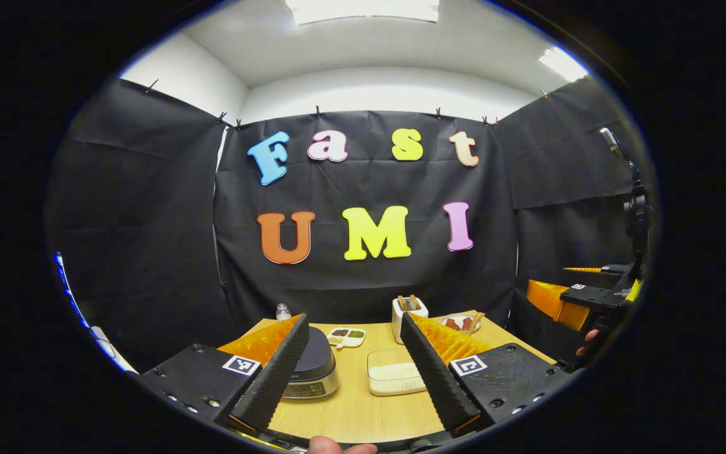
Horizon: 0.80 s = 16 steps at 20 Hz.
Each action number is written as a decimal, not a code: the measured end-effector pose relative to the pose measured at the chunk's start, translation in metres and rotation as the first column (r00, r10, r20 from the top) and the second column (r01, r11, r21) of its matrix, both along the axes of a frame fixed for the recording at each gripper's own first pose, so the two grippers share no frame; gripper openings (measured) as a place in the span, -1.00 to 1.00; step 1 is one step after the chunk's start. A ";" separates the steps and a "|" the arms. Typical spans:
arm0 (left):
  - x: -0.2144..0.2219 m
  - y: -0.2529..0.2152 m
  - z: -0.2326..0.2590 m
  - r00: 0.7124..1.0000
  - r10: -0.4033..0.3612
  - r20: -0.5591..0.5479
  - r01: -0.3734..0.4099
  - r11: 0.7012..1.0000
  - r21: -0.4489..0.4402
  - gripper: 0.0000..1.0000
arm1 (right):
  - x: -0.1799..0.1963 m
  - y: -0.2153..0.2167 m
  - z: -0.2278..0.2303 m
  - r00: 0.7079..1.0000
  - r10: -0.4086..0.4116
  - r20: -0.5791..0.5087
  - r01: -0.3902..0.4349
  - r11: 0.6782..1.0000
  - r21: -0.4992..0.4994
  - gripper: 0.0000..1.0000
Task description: Close the left gripper, press the button to open the rice cooker; take a wooden spoon from the chopstick holder with the right hand, scoop a spoonful of rice and pour it into the rice cooker, then put the wooden spoon back into the chopstick holder.
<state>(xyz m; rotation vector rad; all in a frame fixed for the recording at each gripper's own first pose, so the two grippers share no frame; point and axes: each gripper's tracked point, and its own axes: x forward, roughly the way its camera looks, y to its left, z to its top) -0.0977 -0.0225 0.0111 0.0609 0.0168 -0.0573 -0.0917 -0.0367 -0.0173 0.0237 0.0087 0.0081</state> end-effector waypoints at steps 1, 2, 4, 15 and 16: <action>0.002 -0.001 0.000 1.000 0.005 0.004 -0.005 1.000 -0.001 0.87 | -0.009 -0.003 0.000 1.000 0.000 -0.003 0.000 1.000 -0.002 1.00; 0.003 -0.001 0.002 1.000 0.012 0.011 -0.012 1.000 -0.003 0.87 | -0.009 -0.003 -0.001 1.000 -0.001 -0.004 0.001 1.000 -0.006 1.00; 0.007 -0.002 0.004 1.000 0.019 0.020 -0.018 1.000 -0.017 0.87 | -0.006 -0.005 -0.003 1.000 -0.005 -0.010 0.005 1.000 -0.010 1.00; 0.021 -0.010 -0.003 1.000 0.020 0.017 -0.020 1.000 0.015 0.87 | -0.004 -0.011 -0.006 1.000 -0.030 -0.002 0.029 0.999 -0.019 1.00; 0.022 -0.010 -0.002 1.000 0.022 0.017 -0.022 1.000 0.010 0.87 | -0.005 -0.011 -0.006 1.000 -0.029 0.000 0.029 0.999 -0.020 1.00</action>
